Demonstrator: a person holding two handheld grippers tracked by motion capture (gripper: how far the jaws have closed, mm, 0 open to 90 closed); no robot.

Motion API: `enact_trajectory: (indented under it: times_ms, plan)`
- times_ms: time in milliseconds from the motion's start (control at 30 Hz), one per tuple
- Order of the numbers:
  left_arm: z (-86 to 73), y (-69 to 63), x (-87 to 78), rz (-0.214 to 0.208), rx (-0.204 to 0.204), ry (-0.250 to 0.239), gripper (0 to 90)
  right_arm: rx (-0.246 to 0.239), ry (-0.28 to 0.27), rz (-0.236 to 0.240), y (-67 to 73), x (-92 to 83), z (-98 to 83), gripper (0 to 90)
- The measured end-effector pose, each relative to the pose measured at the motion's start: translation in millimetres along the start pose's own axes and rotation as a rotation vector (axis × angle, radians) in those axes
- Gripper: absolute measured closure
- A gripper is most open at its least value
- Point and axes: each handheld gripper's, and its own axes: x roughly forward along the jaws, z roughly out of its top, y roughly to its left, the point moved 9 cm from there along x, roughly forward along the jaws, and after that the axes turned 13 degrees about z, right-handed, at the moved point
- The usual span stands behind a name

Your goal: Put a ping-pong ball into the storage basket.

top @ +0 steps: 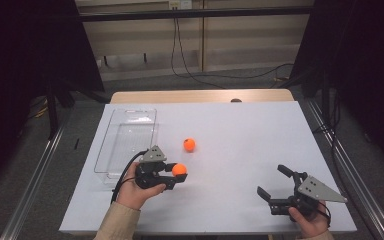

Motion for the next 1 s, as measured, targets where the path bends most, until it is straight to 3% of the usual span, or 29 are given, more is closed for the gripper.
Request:
enact_trajectory:
  times_ms: [1000]
  plan:
    - [5.8,10.1,-4.4,0.021,-0.034,0.010,50.9,0.006,-0.004,-0.002,-0.5,-0.4,0.0,0.6]
